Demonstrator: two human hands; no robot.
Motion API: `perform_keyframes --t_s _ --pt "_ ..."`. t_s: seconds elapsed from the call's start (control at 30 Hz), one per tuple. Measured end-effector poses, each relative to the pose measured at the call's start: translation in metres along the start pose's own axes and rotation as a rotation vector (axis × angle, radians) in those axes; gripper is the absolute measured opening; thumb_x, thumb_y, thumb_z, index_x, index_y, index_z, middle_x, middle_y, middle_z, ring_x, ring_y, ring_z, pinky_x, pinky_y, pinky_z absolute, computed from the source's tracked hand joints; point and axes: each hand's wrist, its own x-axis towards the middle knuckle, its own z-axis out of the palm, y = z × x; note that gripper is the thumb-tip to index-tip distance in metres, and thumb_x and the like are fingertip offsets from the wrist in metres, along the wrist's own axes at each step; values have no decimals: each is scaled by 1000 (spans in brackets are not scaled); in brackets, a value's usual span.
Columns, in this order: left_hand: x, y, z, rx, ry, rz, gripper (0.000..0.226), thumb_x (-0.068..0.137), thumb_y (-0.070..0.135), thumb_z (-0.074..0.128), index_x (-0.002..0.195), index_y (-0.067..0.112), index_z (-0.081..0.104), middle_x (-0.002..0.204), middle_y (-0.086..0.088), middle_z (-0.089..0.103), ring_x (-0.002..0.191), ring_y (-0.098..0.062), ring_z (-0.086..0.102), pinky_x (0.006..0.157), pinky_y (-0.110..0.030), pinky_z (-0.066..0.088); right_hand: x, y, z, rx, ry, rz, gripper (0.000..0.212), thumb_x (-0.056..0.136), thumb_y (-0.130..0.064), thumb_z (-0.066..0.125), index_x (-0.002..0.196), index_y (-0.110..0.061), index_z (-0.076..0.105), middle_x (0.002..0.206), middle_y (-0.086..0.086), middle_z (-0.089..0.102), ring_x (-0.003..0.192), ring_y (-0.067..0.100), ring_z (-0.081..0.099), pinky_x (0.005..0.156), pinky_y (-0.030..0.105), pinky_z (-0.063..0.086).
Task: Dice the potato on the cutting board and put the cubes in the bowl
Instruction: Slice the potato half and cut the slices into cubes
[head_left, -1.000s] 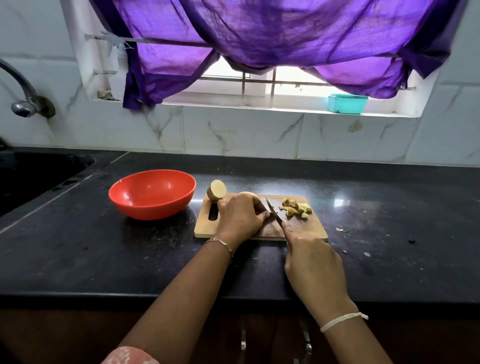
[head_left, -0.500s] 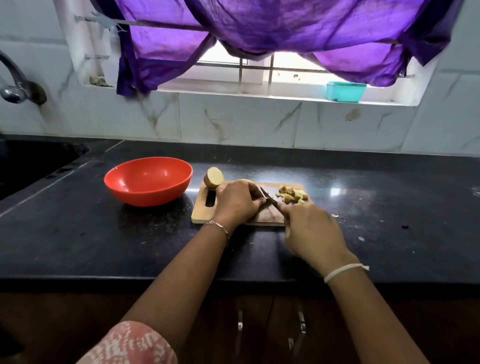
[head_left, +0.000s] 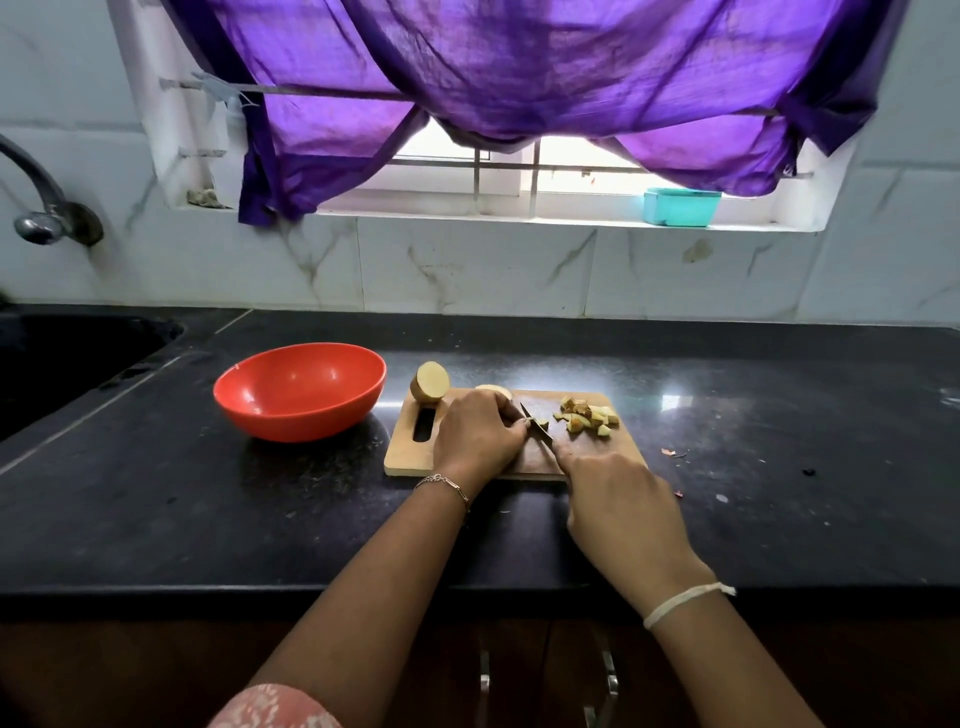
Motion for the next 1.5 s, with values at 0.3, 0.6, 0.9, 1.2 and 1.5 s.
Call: perform_keyframes --t_s 0.3,0.6,0.9,1.2,1.5 --pt "0 -1 2 38 -36 -6 17 86 37 69 99 27 75 102 6 72 97 -12 64 84 -25 49 -11 12 6 2 31 150 56 97 -21 40 148 -42 28 108 2 64 97 23 63 77 35 50" --pt "11 -10 -2 -178 23 -30 18 85 6 68 85 23 74 88 9 71 84 -3 65 72 -3 44 -12 7 1 114 114 132 50 99 -27 42 145 -44 33 101 -1 67 91 19 64 77 33 51" --pt "29 -39 -13 179 -29 9 36 79 45 72 109 25 64 112 -3 58 114 -22 47 97 -35 41 -4 5 6 21 66 93 52 98 -22 41 145 -42 33 114 -3 62 98 19 63 77 32 50" --pt "22 -41 -18 16 -34 45 34 83 28 73 113 17 63 95 6 67 84 -7 58 80 -21 49 0 15 17 67 103 139 50 98 -23 43 144 -40 36 107 -5 64 87 18 65 72 33 54" --pt "15 -42 -22 20 -46 29 19 84 25 72 103 23 66 87 9 65 76 -4 57 74 -17 44 6 21 8 126 16 126 46 100 -27 41 143 -42 38 108 4 62 94 21 62 76 31 48"
